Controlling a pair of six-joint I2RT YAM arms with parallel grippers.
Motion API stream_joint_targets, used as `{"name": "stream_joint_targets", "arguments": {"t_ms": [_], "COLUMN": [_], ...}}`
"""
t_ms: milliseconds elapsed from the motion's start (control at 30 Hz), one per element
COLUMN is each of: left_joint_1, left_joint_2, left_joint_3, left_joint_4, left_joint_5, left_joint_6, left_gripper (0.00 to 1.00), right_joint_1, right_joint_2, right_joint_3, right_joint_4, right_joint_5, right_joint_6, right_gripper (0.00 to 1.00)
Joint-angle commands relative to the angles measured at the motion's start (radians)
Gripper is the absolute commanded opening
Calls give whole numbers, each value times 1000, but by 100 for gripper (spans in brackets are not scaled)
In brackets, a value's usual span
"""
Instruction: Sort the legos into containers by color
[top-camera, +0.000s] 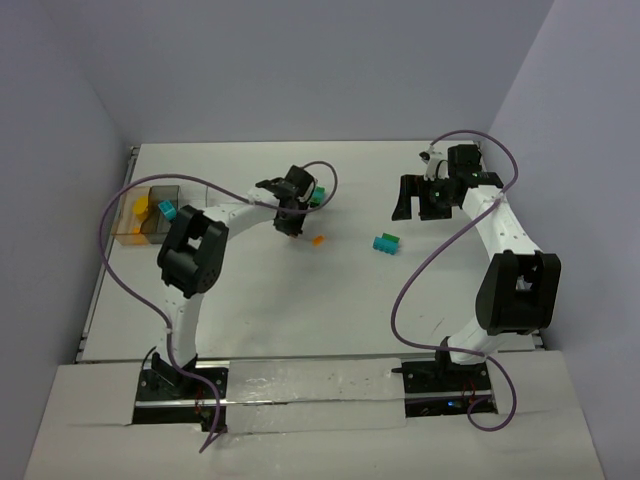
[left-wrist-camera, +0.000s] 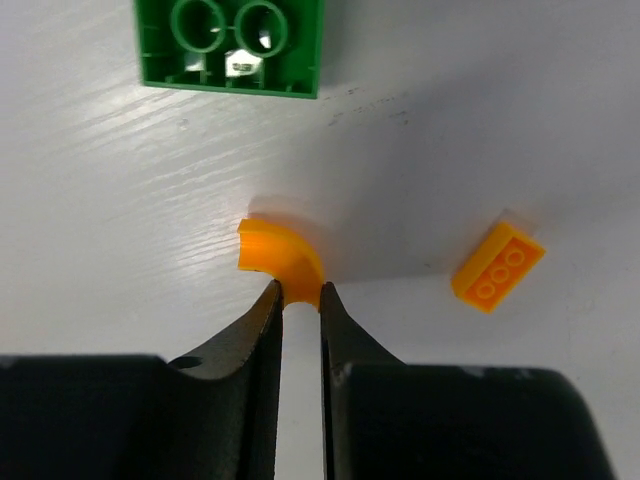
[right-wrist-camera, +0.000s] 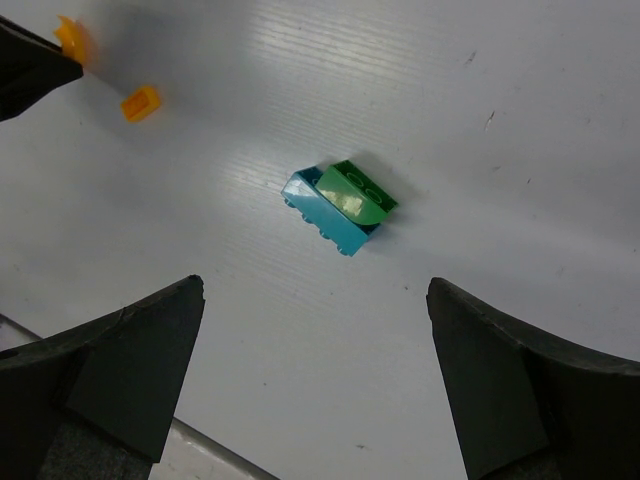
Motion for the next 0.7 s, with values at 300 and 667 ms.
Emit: {"name": "stream_joint_targets", "arguments": {"t_ms": [300,667], "left_joint_1": [525,1010], "left_joint_2": [-461,-333], "left_joint_3": [-71,91], "left_joint_4": [-102,-225], "left_joint_5": [215,377], "left_joint_6": [234,427], "left_gripper": [0,0], "right_joint_1": [-1,14], "right_joint_2": [-32,-20], "right_joint_3": [19,24], "right_joint_4": [-5,-2], "right_joint_5": [-20,-4], "right_joint_6": [-14,-14], "right_gripper": [100,100]}}
